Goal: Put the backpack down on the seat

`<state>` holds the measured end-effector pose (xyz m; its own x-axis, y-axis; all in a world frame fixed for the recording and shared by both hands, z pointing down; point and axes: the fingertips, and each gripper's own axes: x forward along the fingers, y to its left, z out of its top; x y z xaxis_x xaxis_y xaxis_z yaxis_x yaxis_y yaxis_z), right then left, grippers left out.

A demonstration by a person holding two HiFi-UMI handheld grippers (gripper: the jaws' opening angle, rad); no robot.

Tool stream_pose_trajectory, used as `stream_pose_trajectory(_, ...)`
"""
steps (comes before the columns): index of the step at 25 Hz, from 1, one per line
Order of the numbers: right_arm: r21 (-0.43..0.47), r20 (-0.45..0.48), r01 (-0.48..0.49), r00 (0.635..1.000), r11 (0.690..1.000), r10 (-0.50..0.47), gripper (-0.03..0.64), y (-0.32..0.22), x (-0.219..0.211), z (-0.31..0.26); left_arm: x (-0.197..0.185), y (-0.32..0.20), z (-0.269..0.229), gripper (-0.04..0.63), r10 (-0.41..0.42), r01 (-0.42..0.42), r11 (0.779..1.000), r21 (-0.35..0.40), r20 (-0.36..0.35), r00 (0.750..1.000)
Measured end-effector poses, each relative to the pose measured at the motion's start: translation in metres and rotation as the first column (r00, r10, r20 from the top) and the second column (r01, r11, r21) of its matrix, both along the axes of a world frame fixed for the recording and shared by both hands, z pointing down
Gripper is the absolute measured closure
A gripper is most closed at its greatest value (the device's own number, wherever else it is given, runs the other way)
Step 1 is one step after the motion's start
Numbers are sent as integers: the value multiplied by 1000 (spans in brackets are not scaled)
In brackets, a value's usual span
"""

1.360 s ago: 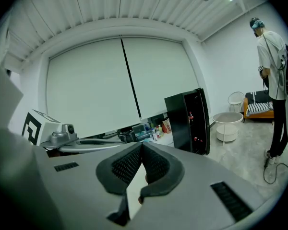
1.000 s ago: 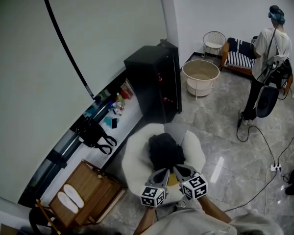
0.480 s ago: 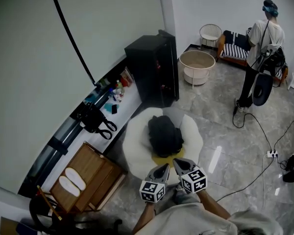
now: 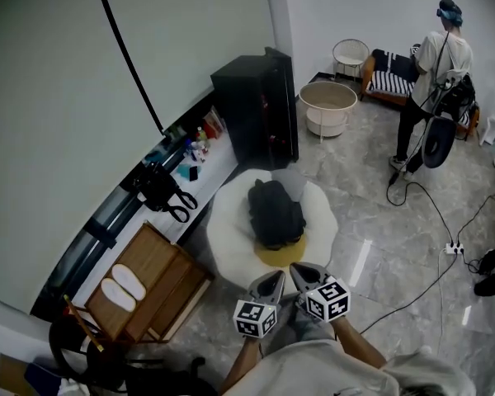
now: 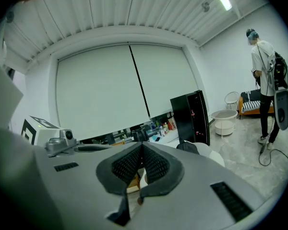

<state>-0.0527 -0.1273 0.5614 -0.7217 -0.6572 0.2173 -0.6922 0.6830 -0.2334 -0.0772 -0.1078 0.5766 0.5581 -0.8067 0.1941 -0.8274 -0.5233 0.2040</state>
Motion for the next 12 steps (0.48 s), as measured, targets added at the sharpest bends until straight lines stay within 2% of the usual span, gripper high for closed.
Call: stream_pose_trajectory(12, -36, -11, 8, 1000, 999, -8, 589, 80, 14, 5, 18, 77, 2, 563, 15, -16, 1000, -25, -28, 999)
